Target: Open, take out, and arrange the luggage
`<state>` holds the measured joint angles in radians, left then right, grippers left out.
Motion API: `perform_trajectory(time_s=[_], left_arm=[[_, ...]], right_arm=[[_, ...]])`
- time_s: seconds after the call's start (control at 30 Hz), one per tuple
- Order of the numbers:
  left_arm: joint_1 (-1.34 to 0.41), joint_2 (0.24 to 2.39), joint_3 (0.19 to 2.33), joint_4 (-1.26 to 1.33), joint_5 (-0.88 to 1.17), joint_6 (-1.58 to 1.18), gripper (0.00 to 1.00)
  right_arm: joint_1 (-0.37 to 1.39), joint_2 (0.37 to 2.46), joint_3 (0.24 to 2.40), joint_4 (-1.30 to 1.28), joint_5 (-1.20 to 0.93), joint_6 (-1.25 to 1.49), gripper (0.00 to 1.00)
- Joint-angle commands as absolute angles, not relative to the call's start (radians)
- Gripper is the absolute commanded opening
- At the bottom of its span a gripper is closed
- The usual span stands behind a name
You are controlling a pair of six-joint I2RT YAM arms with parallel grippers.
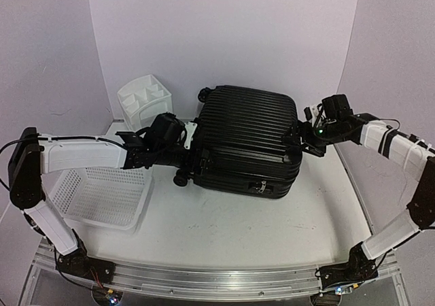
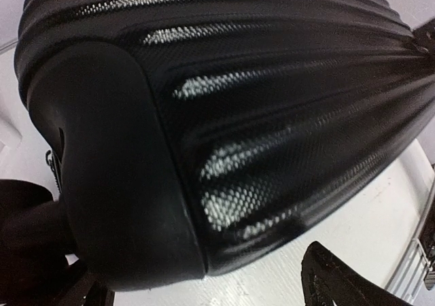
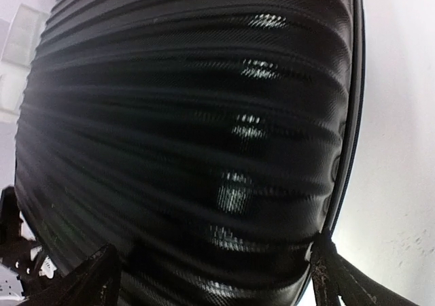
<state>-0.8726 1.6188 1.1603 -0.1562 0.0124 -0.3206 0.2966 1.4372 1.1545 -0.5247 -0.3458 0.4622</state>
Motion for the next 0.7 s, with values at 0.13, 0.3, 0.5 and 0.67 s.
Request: perform_trajectory(time_s=[0.13, 0.3, 0.5, 0.67], left_arm=[[-0.834, 1.742, 1.451, -0.291, -0.11, -0.152, 0.92], [-0.834, 1.656, 1.354, -0.199, 0.079, -0.169, 0.99], [-0.896, 1.51, 1.059, 0.049, 0.263, -0.208, 1.0], [-1.089, 1.446, 0.87, 0.313, 0.027, -0.095, 0.98]], right_arm=[[0.493, 1.304, 1.026, -0.443, -0.446, 0.531, 0.89], [0.532, 1.232, 1.001, -0.462, -0.424, 0.541, 0.9], [0.523, 1.177, 1.084, -0.647, -0.201, 0.402, 0.98], [0.434, 1.215, 1.159, -0.672, -0.262, 0.394, 0.98]])
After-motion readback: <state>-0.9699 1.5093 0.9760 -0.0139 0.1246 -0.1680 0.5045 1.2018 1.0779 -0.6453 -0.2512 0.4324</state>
